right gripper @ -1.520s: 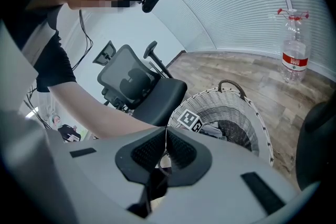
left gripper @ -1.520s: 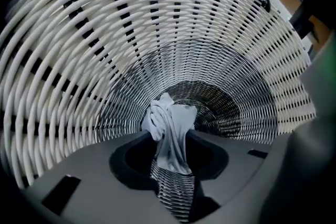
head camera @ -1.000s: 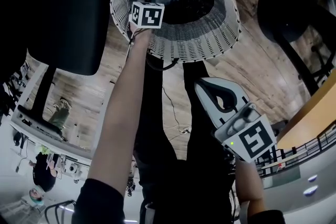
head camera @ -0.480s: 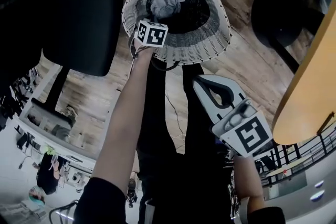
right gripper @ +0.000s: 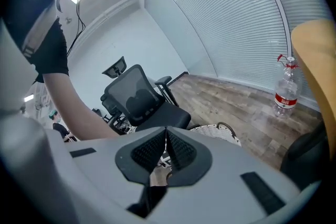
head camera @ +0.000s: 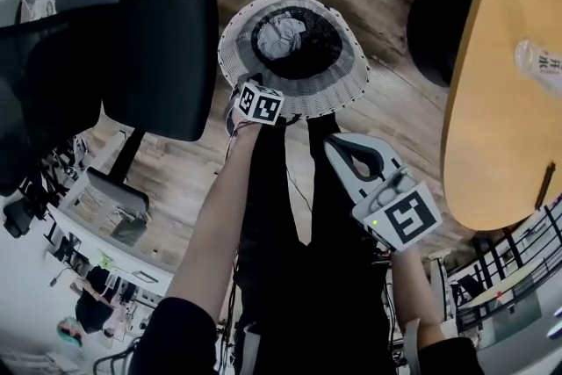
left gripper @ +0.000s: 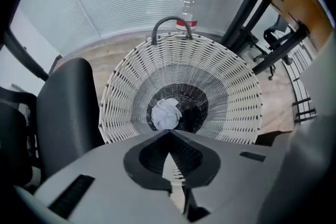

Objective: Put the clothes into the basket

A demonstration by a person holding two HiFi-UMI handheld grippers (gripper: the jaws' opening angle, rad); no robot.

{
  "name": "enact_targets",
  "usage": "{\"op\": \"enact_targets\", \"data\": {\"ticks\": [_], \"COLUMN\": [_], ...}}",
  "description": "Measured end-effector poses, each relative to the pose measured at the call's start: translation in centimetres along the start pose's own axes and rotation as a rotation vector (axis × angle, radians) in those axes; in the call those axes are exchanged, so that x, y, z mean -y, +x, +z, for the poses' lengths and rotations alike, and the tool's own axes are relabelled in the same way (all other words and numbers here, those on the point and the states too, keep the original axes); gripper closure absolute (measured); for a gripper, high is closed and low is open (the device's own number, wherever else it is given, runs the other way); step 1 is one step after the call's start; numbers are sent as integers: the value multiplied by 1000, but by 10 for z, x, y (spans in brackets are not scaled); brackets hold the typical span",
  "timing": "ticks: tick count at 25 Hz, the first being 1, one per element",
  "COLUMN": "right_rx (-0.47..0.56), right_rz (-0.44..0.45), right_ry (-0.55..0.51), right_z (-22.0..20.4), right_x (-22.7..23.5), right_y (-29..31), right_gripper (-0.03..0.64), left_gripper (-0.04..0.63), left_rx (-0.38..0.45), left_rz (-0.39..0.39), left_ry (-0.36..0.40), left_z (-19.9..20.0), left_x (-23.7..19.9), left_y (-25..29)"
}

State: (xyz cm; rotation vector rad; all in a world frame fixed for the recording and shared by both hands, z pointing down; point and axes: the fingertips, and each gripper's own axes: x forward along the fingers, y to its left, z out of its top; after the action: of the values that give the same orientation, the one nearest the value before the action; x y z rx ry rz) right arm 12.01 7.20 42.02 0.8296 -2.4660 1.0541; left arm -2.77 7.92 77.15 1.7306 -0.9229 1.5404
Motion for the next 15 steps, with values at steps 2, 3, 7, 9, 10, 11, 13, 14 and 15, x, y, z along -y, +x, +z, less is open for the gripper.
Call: {"op": "enact_targets", "data": {"ticks": [2,3,7,9,10,11,13,14,15], "right_rx": [-16,-15,15,27,31,35,43,47,52], "right_rz": [-1,-4,-23,-37,-46,-56,-77,-86,-95], "right_ry": [-19,-24,-42,-49,-51,-53,-58,-61,-64], "right_z": [0,2,18,26,31,35,42,45,49], "right_x": [-3,-4,-9,-12,-13,-13,-12,-12,-12], "right_y": [-9,-14,-32,-45,-52,-59,-72,-78,-84], "right_gripper": [599,599,599,599,598,598,600,599,599], "left_gripper": [583,583,583,583,583,583,583,583,583], "left_rx": [-8,-11,-18,-19,-19,-19,-16,-13,-8], "left_rz": [-2,-1,14,12,8,6,9,10,8], "left_ry": [71,107,202,205,205,207,218,221,215], "left_z": [2,4,15,18,19,22,28,32,36], "left_x": [8,11,19,23,25,27,30,31,32], "left_y": [-9,-14,-36,-53,-63,-73,-90,-98,-107]}}
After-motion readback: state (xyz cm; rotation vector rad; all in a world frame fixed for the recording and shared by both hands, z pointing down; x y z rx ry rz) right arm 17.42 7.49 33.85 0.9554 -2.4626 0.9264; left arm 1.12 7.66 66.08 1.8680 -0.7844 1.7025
